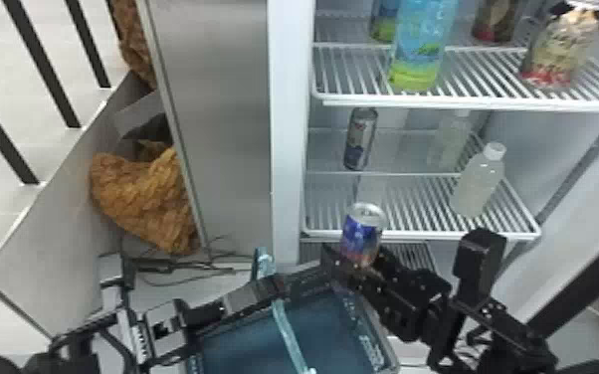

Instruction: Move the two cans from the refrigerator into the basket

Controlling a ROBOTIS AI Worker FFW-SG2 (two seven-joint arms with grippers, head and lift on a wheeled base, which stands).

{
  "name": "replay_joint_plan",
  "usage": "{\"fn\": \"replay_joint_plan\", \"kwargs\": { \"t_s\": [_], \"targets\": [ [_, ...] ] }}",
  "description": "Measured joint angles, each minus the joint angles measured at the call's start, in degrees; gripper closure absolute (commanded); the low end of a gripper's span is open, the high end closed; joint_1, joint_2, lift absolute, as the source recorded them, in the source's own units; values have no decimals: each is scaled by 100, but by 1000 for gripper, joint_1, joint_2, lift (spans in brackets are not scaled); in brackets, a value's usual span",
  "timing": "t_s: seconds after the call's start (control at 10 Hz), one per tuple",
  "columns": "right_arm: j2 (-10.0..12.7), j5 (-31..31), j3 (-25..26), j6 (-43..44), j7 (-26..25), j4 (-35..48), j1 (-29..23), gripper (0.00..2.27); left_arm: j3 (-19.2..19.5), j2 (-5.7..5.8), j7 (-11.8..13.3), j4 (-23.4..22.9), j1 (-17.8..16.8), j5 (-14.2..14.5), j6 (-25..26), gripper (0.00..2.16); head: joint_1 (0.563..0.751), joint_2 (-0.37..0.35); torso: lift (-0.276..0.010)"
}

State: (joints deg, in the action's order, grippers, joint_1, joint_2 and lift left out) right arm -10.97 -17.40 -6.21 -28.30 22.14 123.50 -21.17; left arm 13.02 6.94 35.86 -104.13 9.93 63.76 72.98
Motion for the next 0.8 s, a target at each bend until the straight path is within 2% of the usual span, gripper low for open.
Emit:
{"fn": "replay_joint_plan", "kwargs": {
  "t_s": [0.6,0.8],
  "targets": [
    [16,-105,-335,-1054,600,-199,52,1263,-2,-9,-1,0,-12,-2,0,1210,695,53,-219],
    [15,-146,-477,-1213,700,-422,190,1085,-10,-9,0,0,-23,-2,0,1210,695,73,-219]
  ]
}}
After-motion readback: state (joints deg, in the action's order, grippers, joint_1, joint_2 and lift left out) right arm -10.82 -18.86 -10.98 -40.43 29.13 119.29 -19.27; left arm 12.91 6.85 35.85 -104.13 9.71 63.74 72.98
